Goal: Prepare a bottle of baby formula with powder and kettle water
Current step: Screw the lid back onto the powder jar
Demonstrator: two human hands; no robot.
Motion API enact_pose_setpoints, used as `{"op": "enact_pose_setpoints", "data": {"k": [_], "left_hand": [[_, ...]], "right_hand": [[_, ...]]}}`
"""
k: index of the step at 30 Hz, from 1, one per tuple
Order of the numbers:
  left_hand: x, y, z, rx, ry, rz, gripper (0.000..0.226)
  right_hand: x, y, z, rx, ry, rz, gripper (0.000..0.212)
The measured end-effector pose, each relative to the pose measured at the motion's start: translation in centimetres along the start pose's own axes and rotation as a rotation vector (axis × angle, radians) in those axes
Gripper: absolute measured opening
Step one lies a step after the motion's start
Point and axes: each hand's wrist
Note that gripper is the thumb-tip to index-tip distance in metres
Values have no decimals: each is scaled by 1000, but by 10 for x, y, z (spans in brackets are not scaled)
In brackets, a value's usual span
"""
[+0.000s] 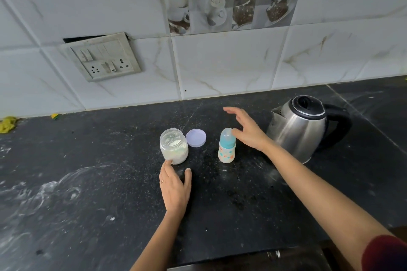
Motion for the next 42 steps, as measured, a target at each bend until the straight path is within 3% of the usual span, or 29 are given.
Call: {"op": "enact_pose_setpoints", "data": {"k": [3, 5, 10, 15, 19, 23, 30, 32, 36, 39, 42], "left_hand": [[-4, -7, -11, -64, -60, 71, 69], [-6, -10, -19, -77, -104, 118, 82], [-10, -17, -42, -19, -128, 228, 103], [-9, -23, -61, 41, -155, 286, 114], [-6, -28, -70, 92, -123, 324, 107], [-9, -35, -73, 111, -25, 369, 67], [-4, -35, -75, 125, -34, 378, 67], [-2, -35, -75, 129, -46, 369, 68], [-1, -34, -75, 130, -49, 367, 68], [-3, -36, -76, 127, -6, 360, 66], [3, -33, -77, 150, -7, 357, 77]], "right_hand": [[35, 19, -9, -105, -170, 221, 60], [48, 41, -19, -61, -220, 319, 57], [47, 100, -50, 194, 12, 499, 70], [25, 128, -80, 261, 217, 623, 79], [7, 140, -92, 349, 286, 631, 80], [-4, 147, -93, 356, 307, 648, 68], [8, 135, -99, 354, 413, 791, 71], [21, 124, -101, 224, 399, 712, 74], [52, 100, -102, -30, 211, 168, 62], [68, 102, -91, 4, 93, -74, 51], [58, 118, -78, 153, 29, -60, 58]]}}
Point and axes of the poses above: each hand's wrist, its own z-axis away from the middle knuckle, its own y-axis out of the palm, x = y × z
